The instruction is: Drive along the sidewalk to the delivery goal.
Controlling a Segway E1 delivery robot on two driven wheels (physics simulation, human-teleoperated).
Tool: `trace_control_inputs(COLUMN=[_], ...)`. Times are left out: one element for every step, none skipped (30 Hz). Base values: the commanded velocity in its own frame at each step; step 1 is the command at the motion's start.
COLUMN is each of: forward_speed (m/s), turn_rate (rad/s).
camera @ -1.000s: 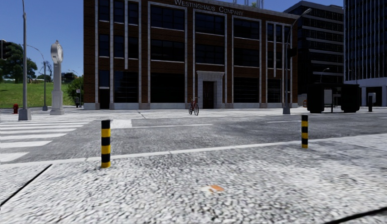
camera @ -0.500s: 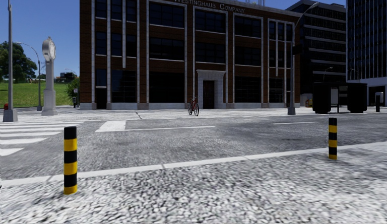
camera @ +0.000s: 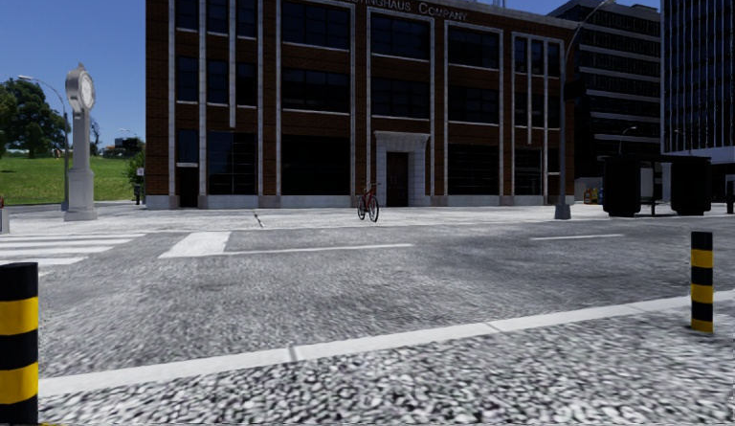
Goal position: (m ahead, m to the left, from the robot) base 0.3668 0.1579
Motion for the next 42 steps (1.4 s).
trace_control_inputs(forward_speed=[0.99, 0.88, 0.88, 0.78, 0.67, 0.5, 0.33, 0.33, 0.24, 0.2, 0.14, 0.14, 0.07, 0.01, 0.0, 0.0, 0.0, 0.0, 0.0, 0.0, 0.0, 0.0, 0.0, 0.0, 0.0, 0.0, 0.0, 0.0, 0.0, 0.0, 0.0, 0.0, 0.0, 0.0, 0.0, 0.0, 0.0, 0.0, 0.0, 0.0, 0.0, 0.0], turn_rate=[0.0, 0.0, 0.0, 0.0, 0.0, 0.0, 0.0, 0.0, 0.0, 0.0, 0.0, 0.0, 0.0, 0.0, 0.0, 0.0, 0.0, 0.0, 0.0, 0.0, 0.0, 0.0, 0.0, 0.0, 0.0, 0.0, 0.0, 0.0, 0.0, 0.0, 0.0, 0.0, 0.0, 0.0, 0.0, 0.0, 0.0, 0.0, 0.0, 0.0, 0.0, 0.0])
